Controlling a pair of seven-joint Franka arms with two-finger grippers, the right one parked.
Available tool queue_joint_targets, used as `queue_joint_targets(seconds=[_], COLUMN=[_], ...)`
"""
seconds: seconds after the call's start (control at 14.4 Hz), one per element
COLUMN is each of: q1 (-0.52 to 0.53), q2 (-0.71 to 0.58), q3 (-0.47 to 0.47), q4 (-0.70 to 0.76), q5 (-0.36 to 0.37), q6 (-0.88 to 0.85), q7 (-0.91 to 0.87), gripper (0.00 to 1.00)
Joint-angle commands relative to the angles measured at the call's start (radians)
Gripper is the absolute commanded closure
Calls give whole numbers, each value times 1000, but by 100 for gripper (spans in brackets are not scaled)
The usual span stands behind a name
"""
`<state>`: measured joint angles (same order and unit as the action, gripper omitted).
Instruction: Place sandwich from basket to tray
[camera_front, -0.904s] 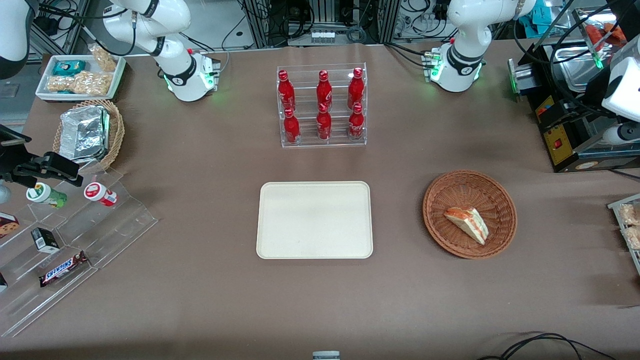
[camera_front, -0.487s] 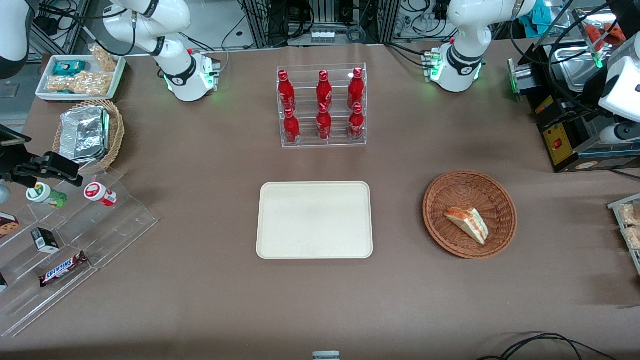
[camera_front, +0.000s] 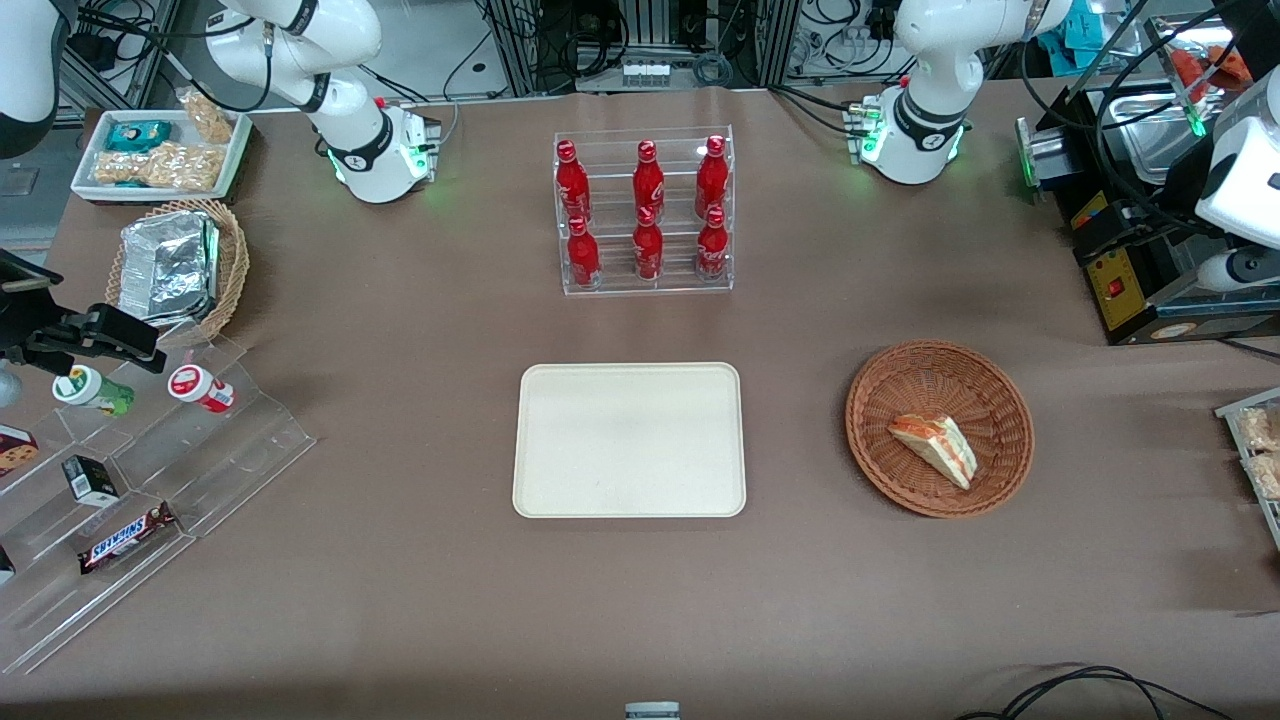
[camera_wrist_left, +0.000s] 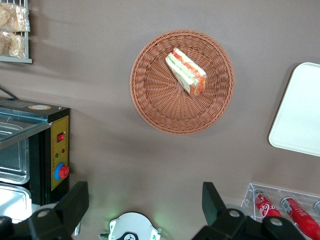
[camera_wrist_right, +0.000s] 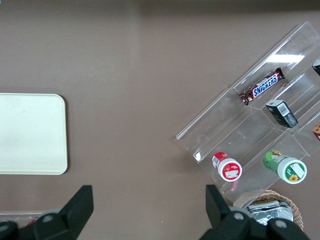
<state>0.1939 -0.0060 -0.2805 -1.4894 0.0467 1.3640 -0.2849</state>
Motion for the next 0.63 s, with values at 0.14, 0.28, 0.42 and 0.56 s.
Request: queue_joint_targets(seconds=[0.14, 0.28, 0.42, 0.56], q1=[13, 13, 10, 9], q2=[61, 134, 196, 213], q3=[-8, -8, -6, -8], q4=[-17, -17, -40, -125], q5=[9, 10, 22, 39], q6=[6, 33, 108, 250], q7=[-14, -81, -208, -349], gripper=[0, 0, 0, 0])
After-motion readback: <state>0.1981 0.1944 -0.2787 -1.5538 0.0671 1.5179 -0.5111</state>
